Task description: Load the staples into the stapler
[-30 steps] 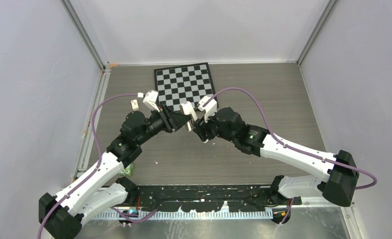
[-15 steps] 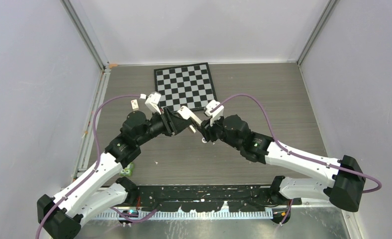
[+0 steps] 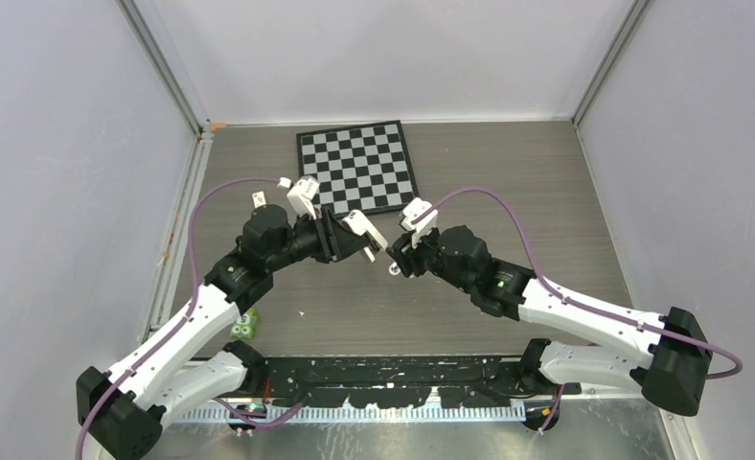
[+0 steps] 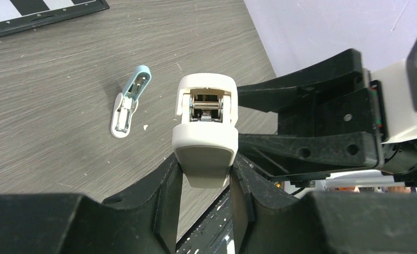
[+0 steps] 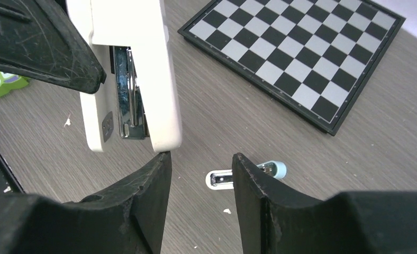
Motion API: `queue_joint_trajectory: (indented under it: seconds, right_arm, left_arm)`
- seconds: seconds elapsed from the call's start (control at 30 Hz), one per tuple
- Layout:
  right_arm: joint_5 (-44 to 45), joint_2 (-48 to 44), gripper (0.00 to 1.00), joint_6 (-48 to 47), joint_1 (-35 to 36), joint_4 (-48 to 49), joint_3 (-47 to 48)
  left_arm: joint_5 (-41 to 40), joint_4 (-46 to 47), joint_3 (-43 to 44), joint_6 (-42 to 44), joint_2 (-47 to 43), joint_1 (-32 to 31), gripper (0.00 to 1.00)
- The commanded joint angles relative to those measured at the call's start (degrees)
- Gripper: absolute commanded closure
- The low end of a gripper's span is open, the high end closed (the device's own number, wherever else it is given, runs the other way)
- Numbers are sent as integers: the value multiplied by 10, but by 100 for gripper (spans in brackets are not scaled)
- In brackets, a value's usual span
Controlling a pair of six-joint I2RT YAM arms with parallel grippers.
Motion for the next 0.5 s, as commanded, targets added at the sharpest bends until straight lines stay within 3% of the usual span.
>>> queue_joint_trajectory:
  seconds: [0.0, 0.3, 0.47]
  right_arm:
    - [11, -24, 49, -16, -5, 32, 4]
    - [45, -37, 52, 1, -4, 17, 0]
    - [-5, -42, 52, 5, -4, 8, -3]
  left_arm:
    - [48, -11, 30, 23, 2, 11, 100]
    - [123, -64, 72, 53, 28, 31, 100]
    - [127, -67, 83, 61, 38, 36, 100]
